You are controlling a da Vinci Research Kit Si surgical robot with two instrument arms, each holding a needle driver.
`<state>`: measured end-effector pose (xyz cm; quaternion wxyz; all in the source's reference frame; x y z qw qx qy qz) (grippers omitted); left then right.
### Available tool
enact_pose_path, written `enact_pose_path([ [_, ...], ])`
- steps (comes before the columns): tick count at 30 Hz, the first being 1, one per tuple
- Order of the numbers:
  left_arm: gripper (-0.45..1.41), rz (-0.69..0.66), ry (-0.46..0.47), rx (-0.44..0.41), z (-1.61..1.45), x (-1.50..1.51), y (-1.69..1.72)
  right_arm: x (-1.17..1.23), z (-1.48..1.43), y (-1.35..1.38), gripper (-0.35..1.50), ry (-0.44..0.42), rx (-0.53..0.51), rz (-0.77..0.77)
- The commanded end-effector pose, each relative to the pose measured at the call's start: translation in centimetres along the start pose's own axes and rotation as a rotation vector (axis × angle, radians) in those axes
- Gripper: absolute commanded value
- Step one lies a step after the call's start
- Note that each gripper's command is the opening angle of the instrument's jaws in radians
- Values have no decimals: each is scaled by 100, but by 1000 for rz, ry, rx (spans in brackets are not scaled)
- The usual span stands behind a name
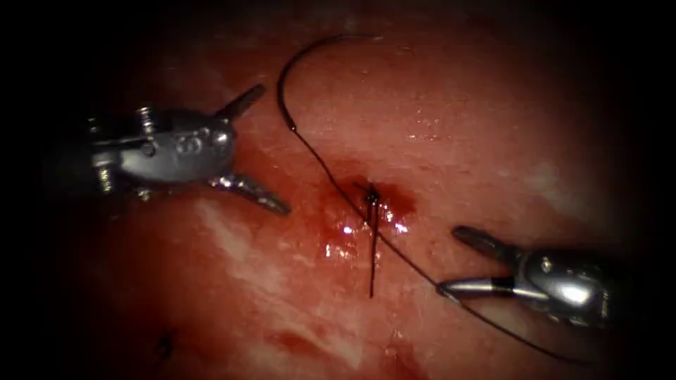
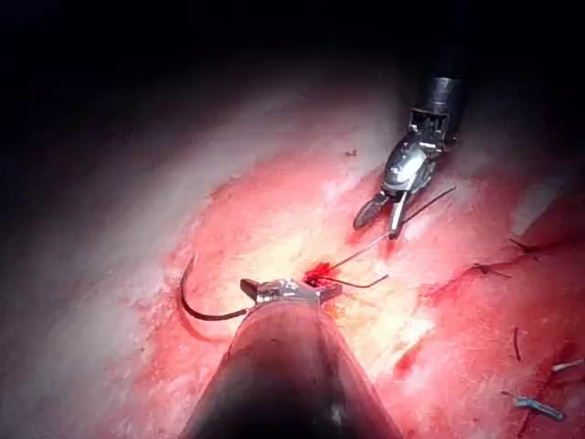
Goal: Wound Closure
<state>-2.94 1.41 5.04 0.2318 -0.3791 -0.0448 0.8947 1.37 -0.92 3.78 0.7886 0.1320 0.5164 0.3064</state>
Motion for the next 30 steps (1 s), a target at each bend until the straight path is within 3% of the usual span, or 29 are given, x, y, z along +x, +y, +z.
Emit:
enact_pose_path([
  [1, 84, 25, -14, -23, 6, -8, 27, -2, -5, -4, 108, -5, 9, 8],
  [4, 78, 68, -14, -60, 11, -26, 72, 7, -8, -13, 103, -9, 9, 13],
  [12, 52, 66, 4, -82, 32, -32, 96, 8, 12, -36, 104, -37, 20, 3],
  [14, 37, 75, 20, -103, 49, -36, 111, 18, 5, -35, 101, -30, 22, -1],
  [19, 27, 103, 44, -126, 75, -40, 126, 40, -16, -36, 101, -5, 15, -5],
  [22, 22, 126, 68, -165, 100, -41, 132, 64, -38, -42, 101, 27, 19, -5],
  [30, 17, 126, 72, -174, 113, -41, 115, 70, -37, -61, 103, 42, 23, -12],
])
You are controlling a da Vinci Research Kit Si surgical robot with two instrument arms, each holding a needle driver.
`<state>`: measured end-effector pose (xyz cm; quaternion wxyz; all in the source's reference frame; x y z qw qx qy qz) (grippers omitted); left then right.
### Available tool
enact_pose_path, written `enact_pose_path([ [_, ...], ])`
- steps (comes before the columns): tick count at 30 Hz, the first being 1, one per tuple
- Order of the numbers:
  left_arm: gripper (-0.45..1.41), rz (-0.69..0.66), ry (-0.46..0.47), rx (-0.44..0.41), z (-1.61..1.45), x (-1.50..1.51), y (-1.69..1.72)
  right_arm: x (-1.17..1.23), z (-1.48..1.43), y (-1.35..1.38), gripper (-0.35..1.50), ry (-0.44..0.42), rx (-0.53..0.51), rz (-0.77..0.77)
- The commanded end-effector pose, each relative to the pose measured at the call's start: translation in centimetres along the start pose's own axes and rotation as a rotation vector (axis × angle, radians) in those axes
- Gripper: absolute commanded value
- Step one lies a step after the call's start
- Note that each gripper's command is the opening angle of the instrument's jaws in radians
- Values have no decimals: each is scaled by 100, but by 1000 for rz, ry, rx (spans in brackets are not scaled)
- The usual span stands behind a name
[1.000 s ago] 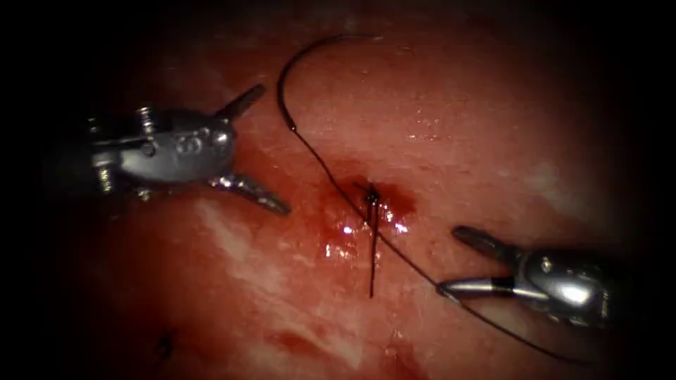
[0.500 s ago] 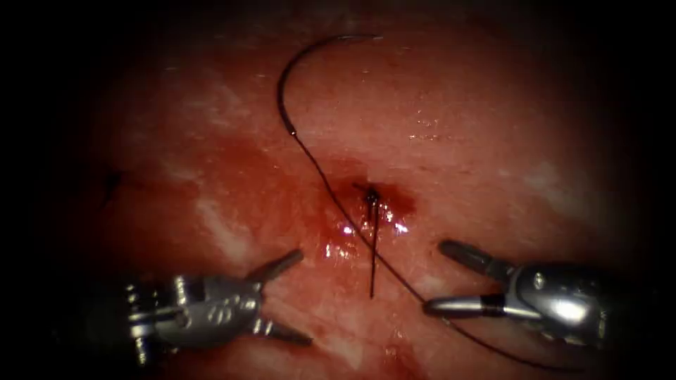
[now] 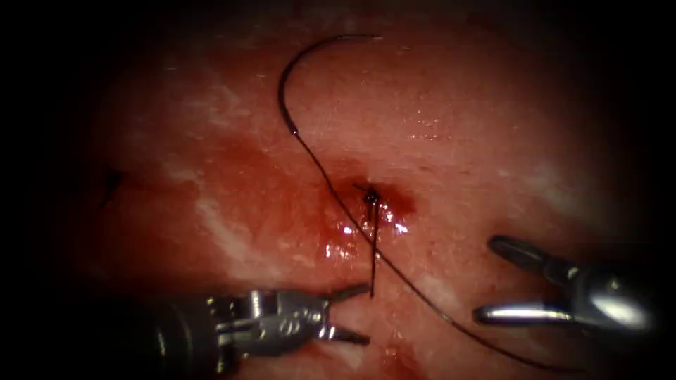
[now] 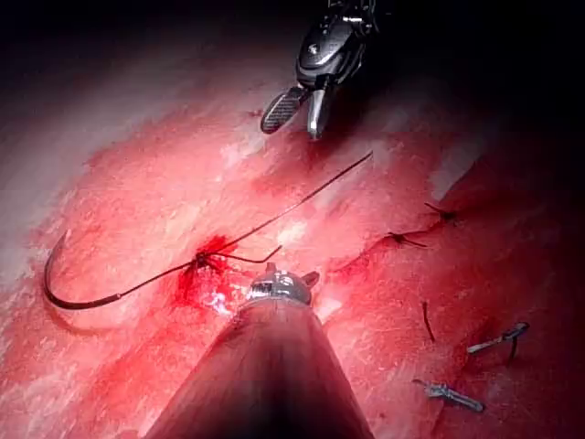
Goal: Wound Closure
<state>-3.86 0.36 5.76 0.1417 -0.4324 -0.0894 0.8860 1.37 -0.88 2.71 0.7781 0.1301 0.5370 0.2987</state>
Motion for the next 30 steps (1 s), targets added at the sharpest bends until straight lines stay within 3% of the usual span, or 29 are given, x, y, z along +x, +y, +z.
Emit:
enact_pose_path([
  [1, 17, -2, -2, 0, 9, -3, 4, -11, 8, -7, 103, -1, 2, 1],
  [8, 15, -3, 12, 10, 7, -2, -2, -27, 27, -11, 108, -18, -1, -13],
  [17, 15, -13, 83, 43, -7, 22, -10, -48, 43, -23, 115, -38, 13, -43],
  [19, -8, -13, 82, 46, -3, 23, -11, -54, 47, -28, 116, -50, 21, -45],
  [20, -38, -6, 82, 47, 0, 21, -10, -56, 50, -30, 116, -51, 28, -42],
  [21, -45, -5, 82, 48, 1, 20, -10, -57, 51, -32, 116, -51, 28, -38],
  [30, -45, 32, 79, 21, 4, 2, -27, -62, 57, -50, 118, -69, 73, -36],
])
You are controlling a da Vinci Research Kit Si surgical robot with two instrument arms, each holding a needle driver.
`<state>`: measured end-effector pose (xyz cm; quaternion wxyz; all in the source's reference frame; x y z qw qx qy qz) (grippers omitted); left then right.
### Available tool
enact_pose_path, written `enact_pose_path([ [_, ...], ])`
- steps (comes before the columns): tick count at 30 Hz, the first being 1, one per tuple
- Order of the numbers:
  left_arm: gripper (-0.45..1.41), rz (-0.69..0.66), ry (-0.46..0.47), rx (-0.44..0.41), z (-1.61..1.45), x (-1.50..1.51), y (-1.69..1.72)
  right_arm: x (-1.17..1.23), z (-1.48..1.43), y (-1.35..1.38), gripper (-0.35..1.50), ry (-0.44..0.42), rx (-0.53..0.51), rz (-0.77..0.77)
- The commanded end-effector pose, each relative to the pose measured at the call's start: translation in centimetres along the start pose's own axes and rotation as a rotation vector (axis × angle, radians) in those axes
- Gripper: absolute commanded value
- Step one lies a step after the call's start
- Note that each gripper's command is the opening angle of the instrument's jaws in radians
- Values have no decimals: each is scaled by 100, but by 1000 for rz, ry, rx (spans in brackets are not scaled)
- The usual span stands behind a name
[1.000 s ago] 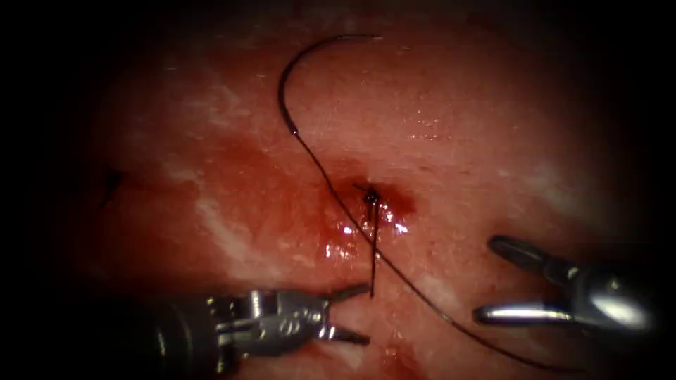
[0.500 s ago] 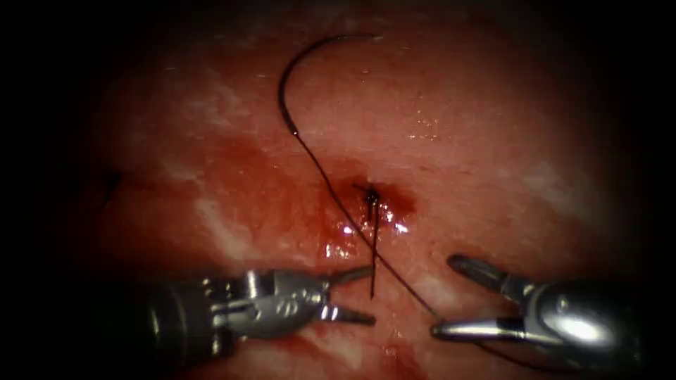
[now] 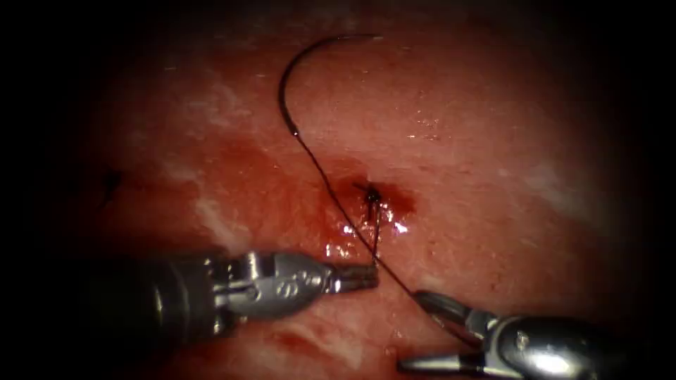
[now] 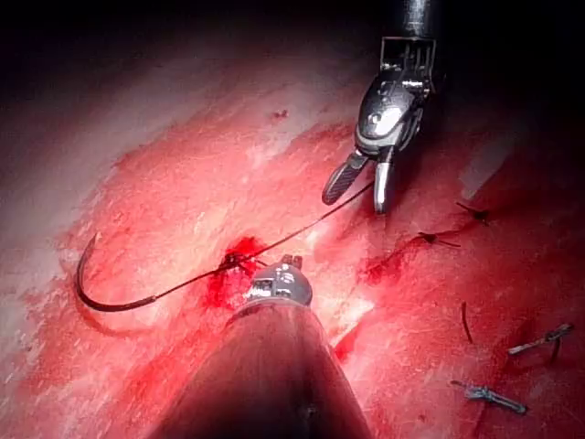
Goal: Wound Closure
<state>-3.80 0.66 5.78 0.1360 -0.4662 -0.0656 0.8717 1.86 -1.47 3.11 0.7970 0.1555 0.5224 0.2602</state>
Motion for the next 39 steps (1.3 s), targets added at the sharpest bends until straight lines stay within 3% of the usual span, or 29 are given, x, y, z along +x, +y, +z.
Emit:
enact_pose_path([
  [1, -45, 0, 2, -7, 8, -4, 1, -8, 6, -11, 118, -2, 16, 2],
  [10, -45, 0, 7, -17, 1, 16, -17, -26, 36, -37, 118, -62, 99, -2],
  [14, -45, 4, 5, -14, -7, 34, -21, -36, 50, -33, 99, -77, 117, 0],
  [20, -45, 5, -2, -6, -14, 41, -20, -29, 66, 16, 93, -110, -40, -58],
  [24, -45, 7, -7, -1, -20, 38, -20, -24, 62, 42, 106, -123, -143, -141],
  [30, -45, 7, -11, 2, -27, 38, -20, -34, 64, 52, 106, -184, -156, -192],
  [34, -45, 6, -12, 4, -27, 40, -18, -34, 67, 58, 104, -165, -165, -234],
  [39, -45, 3, -12, 3, -30, 45, -17, -35, 79, 74, 104, -148, -189, -400],
])
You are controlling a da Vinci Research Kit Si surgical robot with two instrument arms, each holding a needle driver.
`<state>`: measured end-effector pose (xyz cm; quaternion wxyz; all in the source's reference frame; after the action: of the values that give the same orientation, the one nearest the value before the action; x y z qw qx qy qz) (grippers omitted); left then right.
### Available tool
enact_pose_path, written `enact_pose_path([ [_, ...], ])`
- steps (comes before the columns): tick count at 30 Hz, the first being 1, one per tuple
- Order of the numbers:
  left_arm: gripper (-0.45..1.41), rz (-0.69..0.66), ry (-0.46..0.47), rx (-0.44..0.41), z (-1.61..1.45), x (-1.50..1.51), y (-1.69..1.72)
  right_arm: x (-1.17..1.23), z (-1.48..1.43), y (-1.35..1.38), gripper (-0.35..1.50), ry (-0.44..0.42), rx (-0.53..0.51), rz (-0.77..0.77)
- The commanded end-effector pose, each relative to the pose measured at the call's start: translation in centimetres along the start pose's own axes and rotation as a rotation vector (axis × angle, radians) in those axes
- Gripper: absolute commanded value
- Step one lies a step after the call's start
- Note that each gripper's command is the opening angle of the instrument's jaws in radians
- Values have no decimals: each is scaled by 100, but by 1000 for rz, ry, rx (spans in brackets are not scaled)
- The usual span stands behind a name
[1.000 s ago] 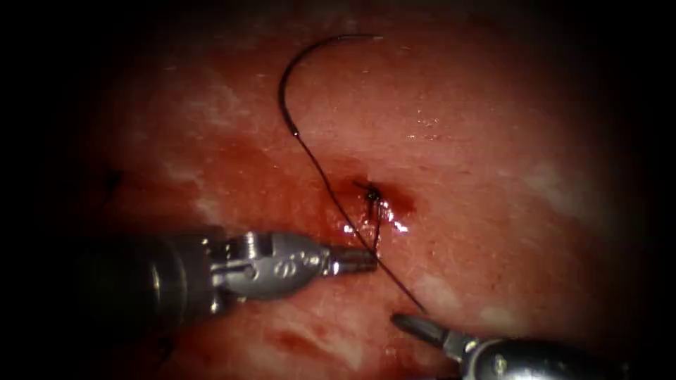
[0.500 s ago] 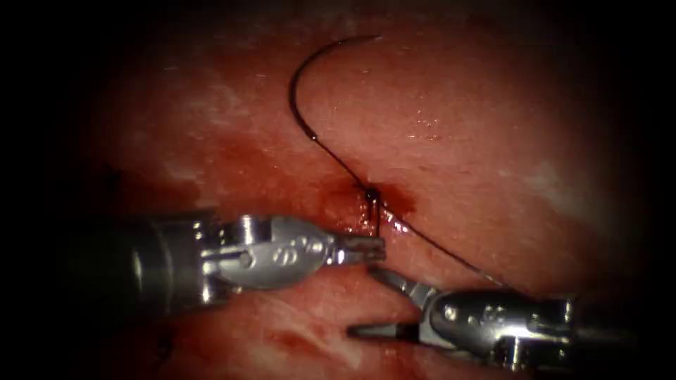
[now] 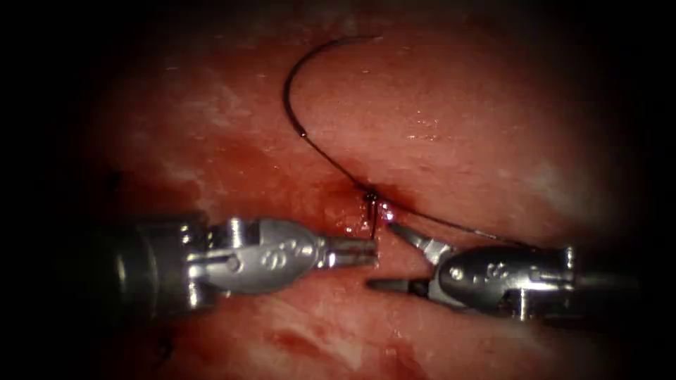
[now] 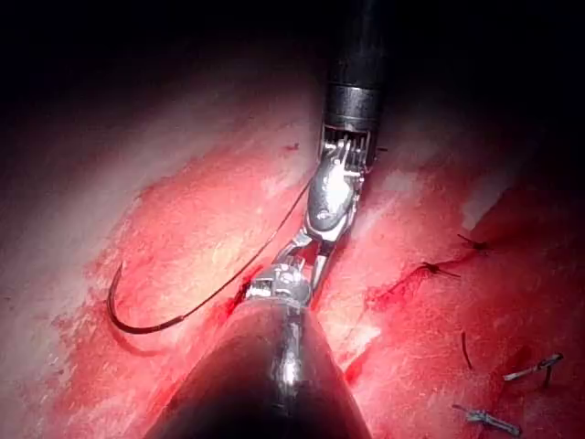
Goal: Wound Closure
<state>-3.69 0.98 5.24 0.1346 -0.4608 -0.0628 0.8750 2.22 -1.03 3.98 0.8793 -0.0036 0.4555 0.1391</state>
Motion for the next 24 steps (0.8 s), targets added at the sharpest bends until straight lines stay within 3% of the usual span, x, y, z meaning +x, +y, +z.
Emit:
enact_pose_path([
  [1, -45, -3, 1, -4, 7, -1, 2, -5, 12, -1, 104, 17, -8, -35],
  [7, -45, -1, -1, -4, 3, 1, -3, 0, 18, 1, 103, 61, -31, -153],
  [16, -45, -3, 0, -4, 3, 2, -5, -3, 40, 6, 99, 203, -34, -307],
  [24, -45, -3, -1, -4, 2, 3, -4, -4, 54, 15, 96, 228, -44, -356],
])
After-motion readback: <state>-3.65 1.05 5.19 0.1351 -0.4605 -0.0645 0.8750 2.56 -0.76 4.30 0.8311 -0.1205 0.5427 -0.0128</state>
